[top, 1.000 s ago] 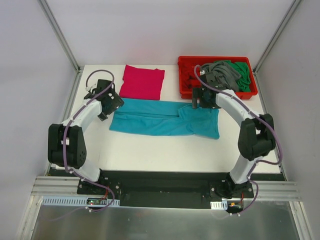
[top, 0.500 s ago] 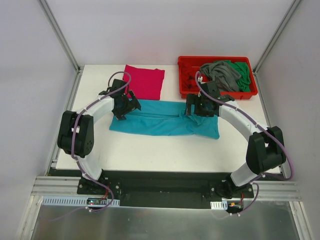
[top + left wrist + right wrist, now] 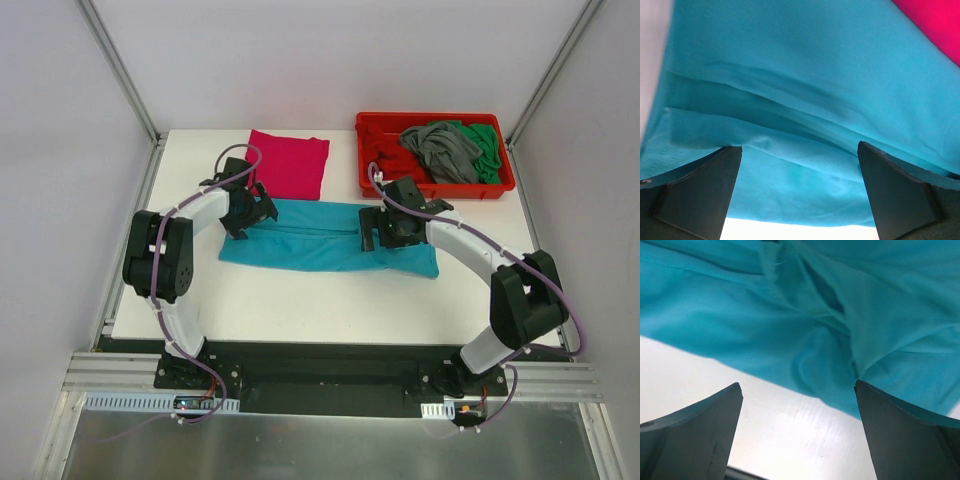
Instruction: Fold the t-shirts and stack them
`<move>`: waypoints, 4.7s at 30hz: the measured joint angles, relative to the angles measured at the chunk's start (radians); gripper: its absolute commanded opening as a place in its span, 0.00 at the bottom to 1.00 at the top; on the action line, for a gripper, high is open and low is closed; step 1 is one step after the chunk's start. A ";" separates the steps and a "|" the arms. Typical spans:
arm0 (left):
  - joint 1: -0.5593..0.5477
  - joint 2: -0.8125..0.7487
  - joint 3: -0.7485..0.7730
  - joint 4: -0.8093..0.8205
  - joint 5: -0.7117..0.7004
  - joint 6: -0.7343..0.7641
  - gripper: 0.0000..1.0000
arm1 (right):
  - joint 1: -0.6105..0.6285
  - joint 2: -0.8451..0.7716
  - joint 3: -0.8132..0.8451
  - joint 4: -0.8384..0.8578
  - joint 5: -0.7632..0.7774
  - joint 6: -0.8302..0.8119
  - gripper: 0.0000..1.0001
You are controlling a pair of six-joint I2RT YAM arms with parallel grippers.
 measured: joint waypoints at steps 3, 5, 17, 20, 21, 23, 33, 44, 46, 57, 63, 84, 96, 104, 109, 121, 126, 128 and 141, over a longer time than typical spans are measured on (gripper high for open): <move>0.037 0.007 0.000 0.000 -0.001 0.013 0.99 | 0.006 0.023 0.018 -0.020 0.093 -0.071 0.95; 0.053 0.007 -0.003 0.000 -0.004 0.021 0.99 | 0.001 0.058 0.041 -0.029 0.146 -0.110 0.92; 0.088 0.007 -0.012 0.000 -0.008 0.054 0.99 | -0.005 0.184 0.111 -0.066 0.277 -0.201 0.03; 0.088 0.007 -0.014 0.000 -0.008 0.056 0.99 | -0.005 0.185 0.126 -0.081 0.299 -0.227 0.01; 0.088 0.008 -0.014 0.000 -0.008 0.056 0.99 | -0.005 0.188 0.139 -0.086 0.307 -0.244 0.01; 0.088 0.008 -0.016 0.000 -0.008 0.057 0.99 | -0.005 0.204 0.180 -0.089 0.330 -0.287 0.01; 0.088 0.008 -0.021 0.002 -0.012 0.060 0.99 | -0.005 0.356 0.370 -0.073 0.489 -0.548 0.33; 0.088 -0.013 -0.051 0.018 -0.029 0.061 0.99 | -0.005 0.373 0.377 0.010 0.603 -0.471 0.94; 0.088 -0.028 -0.066 0.018 -0.031 0.061 0.99 | -0.005 0.319 0.325 0.019 0.591 -0.425 0.96; 0.067 -0.169 -0.073 0.005 -0.026 0.060 0.99 | -0.040 0.026 0.025 0.090 0.377 0.003 0.96; 0.047 -0.070 0.053 0.018 0.031 0.061 0.99 | -0.097 0.094 -0.025 0.127 0.232 0.151 0.96; 0.042 -0.422 -0.525 0.125 -0.045 -0.005 0.99 | -0.027 0.375 0.232 0.071 0.074 0.099 0.96; 0.043 -0.800 -0.768 0.046 -0.013 -0.091 0.99 | 0.079 0.633 0.650 -0.159 -0.012 -0.069 0.96; 0.043 -0.800 -0.761 0.005 -0.017 -0.096 0.99 | 0.091 0.813 0.954 -0.252 -0.100 -0.116 0.96; 0.043 -0.815 -0.757 -0.042 -0.049 -0.098 0.99 | 0.103 0.890 1.089 -0.282 -0.102 -0.130 0.96; 0.044 -0.776 -0.726 -0.106 -0.082 -0.096 0.99 | 0.018 0.898 1.104 -0.294 -0.041 -0.217 0.96; 0.044 -0.742 -0.708 -0.094 -0.032 -0.085 0.99 | 0.002 0.897 1.104 -0.293 -0.039 -0.262 0.96; 0.044 -0.729 -0.701 -0.083 -0.009 -0.084 0.99 | 0.003 0.897 1.104 -0.294 -0.031 -0.270 0.96; 0.053 -0.768 -0.570 -0.121 -0.075 -0.048 0.99 | 0.022 0.854 1.053 -0.298 0.010 -0.343 0.96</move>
